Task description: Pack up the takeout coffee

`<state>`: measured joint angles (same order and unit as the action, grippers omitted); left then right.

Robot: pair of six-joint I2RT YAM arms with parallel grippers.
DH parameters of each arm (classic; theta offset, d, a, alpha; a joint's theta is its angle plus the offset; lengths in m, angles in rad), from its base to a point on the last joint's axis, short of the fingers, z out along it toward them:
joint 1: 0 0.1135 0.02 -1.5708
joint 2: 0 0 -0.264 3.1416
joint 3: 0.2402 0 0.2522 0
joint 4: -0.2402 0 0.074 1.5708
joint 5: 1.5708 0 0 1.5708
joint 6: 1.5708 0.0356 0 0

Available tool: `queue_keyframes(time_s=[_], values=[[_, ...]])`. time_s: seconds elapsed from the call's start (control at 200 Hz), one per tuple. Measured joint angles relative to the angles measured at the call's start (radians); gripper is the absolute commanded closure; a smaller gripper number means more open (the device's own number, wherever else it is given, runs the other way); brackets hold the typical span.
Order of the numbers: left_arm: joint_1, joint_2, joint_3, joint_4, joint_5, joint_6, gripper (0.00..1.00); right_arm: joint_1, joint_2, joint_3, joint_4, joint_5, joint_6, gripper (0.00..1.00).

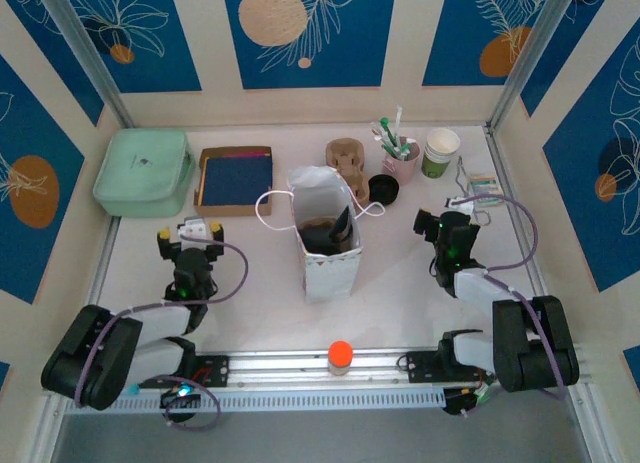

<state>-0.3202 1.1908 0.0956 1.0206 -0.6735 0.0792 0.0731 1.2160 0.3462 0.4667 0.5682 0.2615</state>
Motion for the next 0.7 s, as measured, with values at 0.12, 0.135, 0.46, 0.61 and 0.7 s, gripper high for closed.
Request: queue_keyframes(time_s=[0.12, 0.135, 0.46, 0.61, 0.7], values=[[0.012, 0.032, -0.004, 0.050, 0.012, -0.004, 0.01, -0.005, 0.006, 0.000, 0.021, -0.001, 0.000, 0.02], [0.013, 0.038, -0.004, 0.056, 0.013, -0.005, 0.01, -0.006, 0.006, 0.000, 0.023, -0.001, 0.000, 0.02], [0.025, 0.113, -0.009, 0.171, 0.034, -0.021, 0.01, -0.024, 0.019, -0.001, 0.074, -0.023, 0.000, 0.02], [0.029, 0.141, -0.011, 0.217, 0.038, -0.022, 0.01, -0.037, 0.019, -0.008, 0.116, -0.027, 0.001, 0.02], [0.031, 0.148, -0.013, 0.234, 0.039, -0.022, 0.01, -0.041, 0.019, -0.019, 0.134, -0.031, 0.002, 0.02]])
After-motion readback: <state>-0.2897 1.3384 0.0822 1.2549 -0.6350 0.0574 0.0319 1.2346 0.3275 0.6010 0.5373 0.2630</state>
